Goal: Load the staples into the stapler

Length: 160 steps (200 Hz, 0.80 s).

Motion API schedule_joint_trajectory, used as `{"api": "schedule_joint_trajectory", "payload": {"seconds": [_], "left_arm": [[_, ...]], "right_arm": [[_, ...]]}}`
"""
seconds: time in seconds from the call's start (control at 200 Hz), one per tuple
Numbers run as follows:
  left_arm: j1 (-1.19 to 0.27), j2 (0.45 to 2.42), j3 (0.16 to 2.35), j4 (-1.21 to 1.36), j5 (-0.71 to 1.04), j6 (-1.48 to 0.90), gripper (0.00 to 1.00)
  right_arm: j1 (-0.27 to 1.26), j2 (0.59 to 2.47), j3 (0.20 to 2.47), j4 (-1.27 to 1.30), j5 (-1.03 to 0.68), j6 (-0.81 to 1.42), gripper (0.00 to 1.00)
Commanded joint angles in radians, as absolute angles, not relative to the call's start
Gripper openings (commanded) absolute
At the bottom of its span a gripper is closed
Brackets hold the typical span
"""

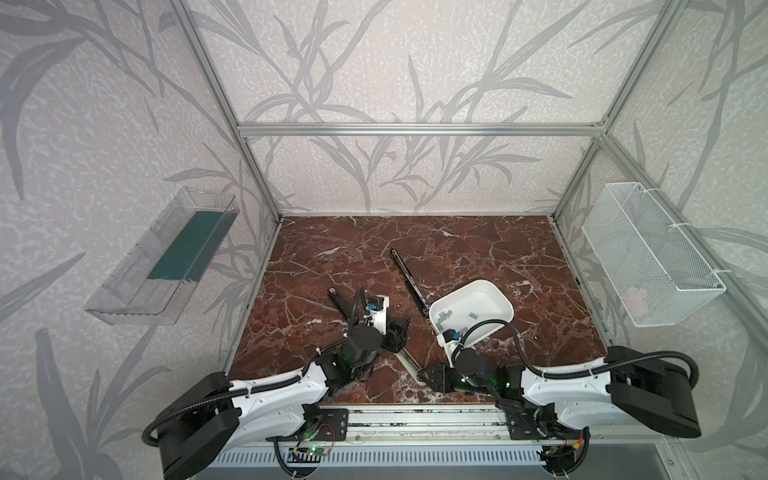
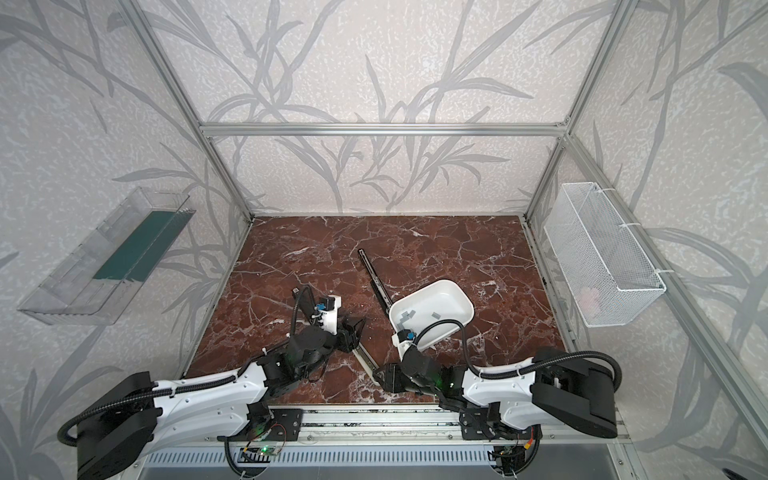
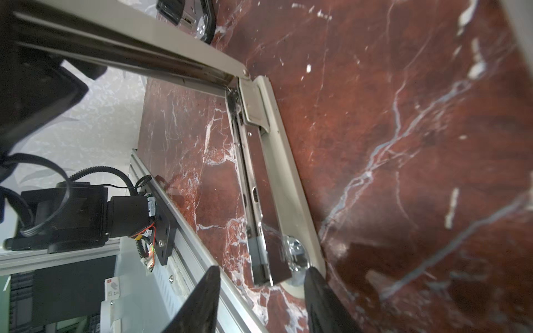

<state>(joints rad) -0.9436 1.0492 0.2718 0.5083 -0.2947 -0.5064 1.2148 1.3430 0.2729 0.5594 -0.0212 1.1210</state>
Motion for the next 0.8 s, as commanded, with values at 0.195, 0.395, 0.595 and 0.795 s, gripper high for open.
{"api": "schedule_joint_trajectory", "payload": {"seconds": [0.195,0.395,0.595,0.795], "left_arm": [[-0.952,1.025,0.255,0.485,-0.323,-0.489,0.63],[-0.954,0.996,0.242,0.469,-0.325,-0.491,0.63],[-0.954,0.966,0.237,0.442,-0.335,-0.488,0.63],[-0.954,0.929,0.244,0.386,-0.371,-0.476,0.64]], "right_arm": [[1.204,1.585,0.315,0.845,-0.143,1.197,0.35],[1.2,1.67,0.325,0.903,-0.161,1.195,0.26],[1.189,1.677,0.331,0.927,-0.157,1.169,0.25],[1.187,1.555,0.383,0.695,-0.116,1.067,0.25]]}}
